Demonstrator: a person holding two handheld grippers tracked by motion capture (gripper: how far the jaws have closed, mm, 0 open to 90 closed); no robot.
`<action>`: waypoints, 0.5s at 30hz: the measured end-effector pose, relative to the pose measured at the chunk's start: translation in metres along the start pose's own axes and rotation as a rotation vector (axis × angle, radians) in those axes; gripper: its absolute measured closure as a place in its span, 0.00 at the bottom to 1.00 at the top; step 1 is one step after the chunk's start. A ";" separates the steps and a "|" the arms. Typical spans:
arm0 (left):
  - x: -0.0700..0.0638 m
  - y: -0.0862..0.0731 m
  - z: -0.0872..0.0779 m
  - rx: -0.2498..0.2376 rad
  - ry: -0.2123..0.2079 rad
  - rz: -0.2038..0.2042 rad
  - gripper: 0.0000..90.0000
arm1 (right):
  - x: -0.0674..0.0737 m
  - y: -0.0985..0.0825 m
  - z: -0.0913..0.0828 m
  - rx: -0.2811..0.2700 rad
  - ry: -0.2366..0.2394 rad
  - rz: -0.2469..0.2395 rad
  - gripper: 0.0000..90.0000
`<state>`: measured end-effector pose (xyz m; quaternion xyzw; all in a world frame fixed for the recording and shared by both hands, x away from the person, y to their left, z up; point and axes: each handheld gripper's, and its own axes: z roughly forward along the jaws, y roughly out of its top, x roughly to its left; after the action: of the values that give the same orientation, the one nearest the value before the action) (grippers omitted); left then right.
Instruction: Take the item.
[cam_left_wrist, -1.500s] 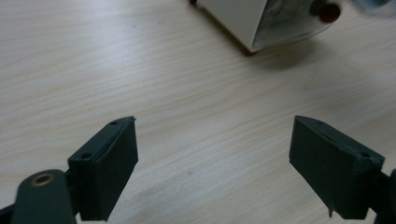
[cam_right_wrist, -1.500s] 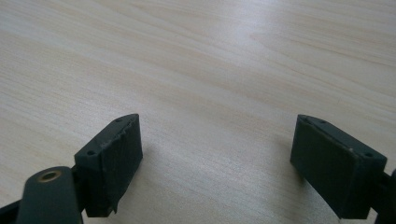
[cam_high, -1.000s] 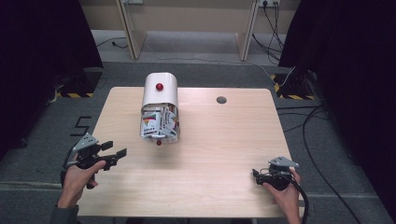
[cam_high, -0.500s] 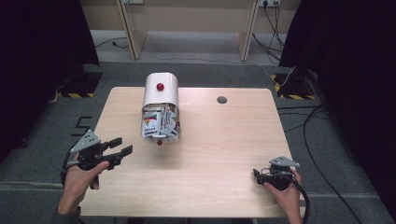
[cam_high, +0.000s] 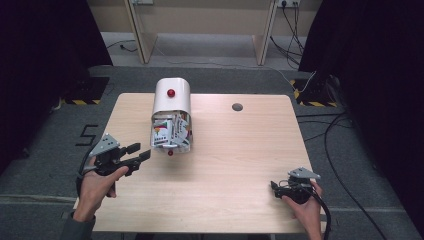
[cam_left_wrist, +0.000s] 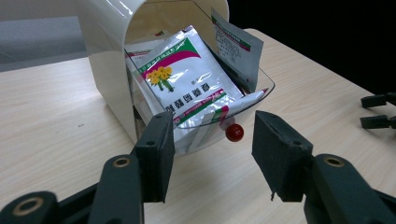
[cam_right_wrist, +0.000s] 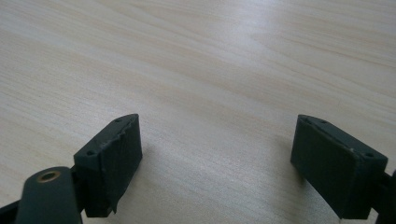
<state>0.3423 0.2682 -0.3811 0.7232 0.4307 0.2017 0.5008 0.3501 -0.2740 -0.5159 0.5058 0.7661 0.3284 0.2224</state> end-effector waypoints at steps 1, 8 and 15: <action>-0.002 0.003 0.002 -0.001 -0.002 0.005 0.55 | 0.000 0.000 0.000 0.000 0.000 0.000 0.19; -0.015 0.018 0.007 -0.005 -0.019 0.028 0.57 | 0.000 0.000 0.000 0.000 0.000 -0.001 0.19; -0.029 0.034 0.021 0.011 -0.044 0.041 0.61 | 0.000 0.000 0.000 0.000 0.001 0.000 0.19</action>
<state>0.3559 0.2284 -0.3549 0.7390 0.4057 0.1935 0.5018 0.3501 -0.2740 -0.5158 0.5058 0.7662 0.3285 0.2219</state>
